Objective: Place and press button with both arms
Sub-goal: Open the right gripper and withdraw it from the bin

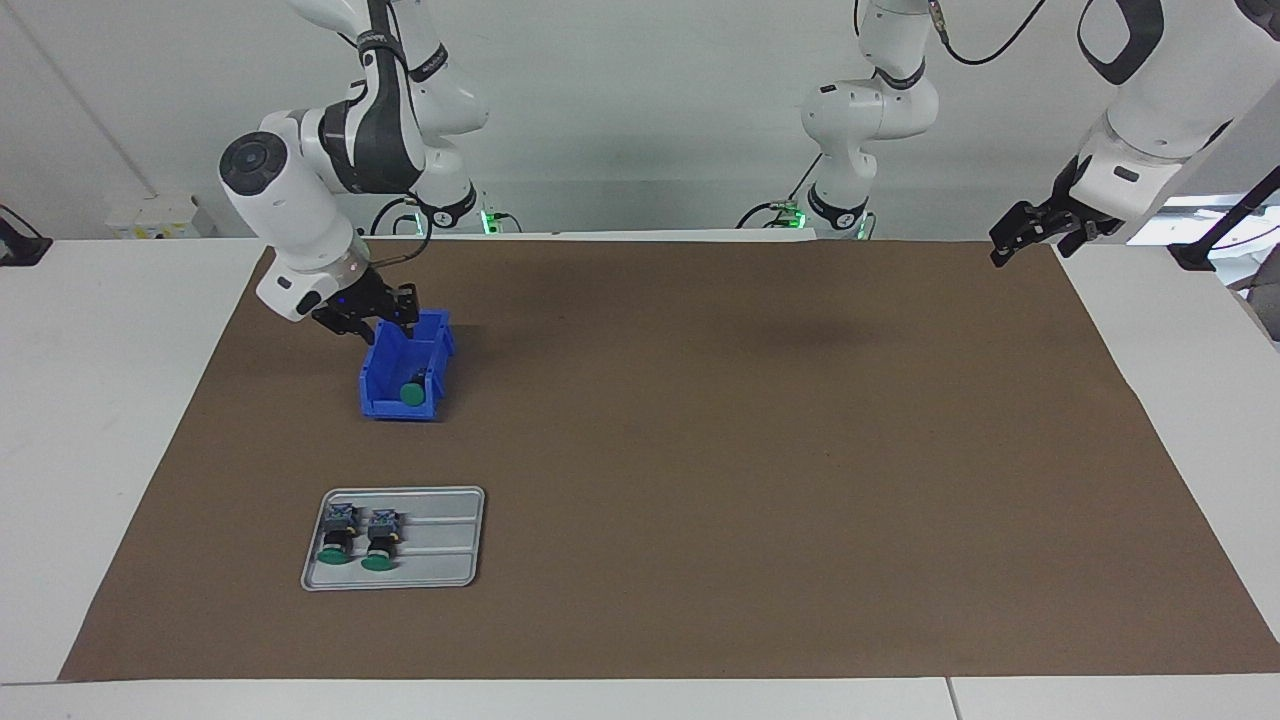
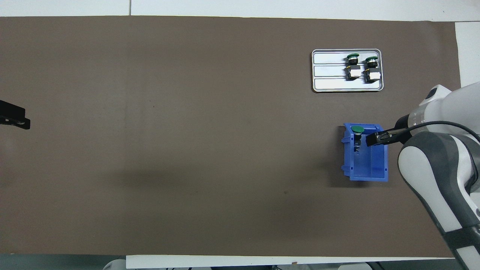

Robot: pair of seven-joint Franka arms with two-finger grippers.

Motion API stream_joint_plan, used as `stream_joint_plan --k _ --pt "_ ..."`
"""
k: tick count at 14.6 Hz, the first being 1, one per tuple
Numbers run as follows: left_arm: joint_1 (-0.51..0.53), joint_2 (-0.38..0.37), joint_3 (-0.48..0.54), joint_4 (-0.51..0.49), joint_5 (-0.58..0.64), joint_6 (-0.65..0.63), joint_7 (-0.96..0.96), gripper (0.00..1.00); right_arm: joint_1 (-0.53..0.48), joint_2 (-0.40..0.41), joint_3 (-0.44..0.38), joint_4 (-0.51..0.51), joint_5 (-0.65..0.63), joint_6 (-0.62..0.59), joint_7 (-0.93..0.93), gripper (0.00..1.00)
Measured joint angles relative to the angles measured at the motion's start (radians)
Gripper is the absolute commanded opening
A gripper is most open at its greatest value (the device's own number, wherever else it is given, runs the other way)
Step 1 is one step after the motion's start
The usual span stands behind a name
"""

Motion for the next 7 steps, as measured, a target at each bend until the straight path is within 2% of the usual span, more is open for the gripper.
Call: stream_joint_plan --k 1,3,7 --pt "0.0 0.0 0.0 0.0 0.0 0.0 0.0 1.0 0.0 -0.003 0.0 0.005 0.0 -0.002 0.0 0.99" --pt "0.0 0.0 0.0 0.0 0.0 0.0 0.0 1.0 -0.001 -0.011 0.0 0.032 0.0 -0.042 0.0 0.99" --pt "0.0 0.0 0.0 0.0 0.0 0.0 0.0 1.0 -0.015 -0.022 -0.008 0.2 -0.021 -0.208 0.0 0.99"
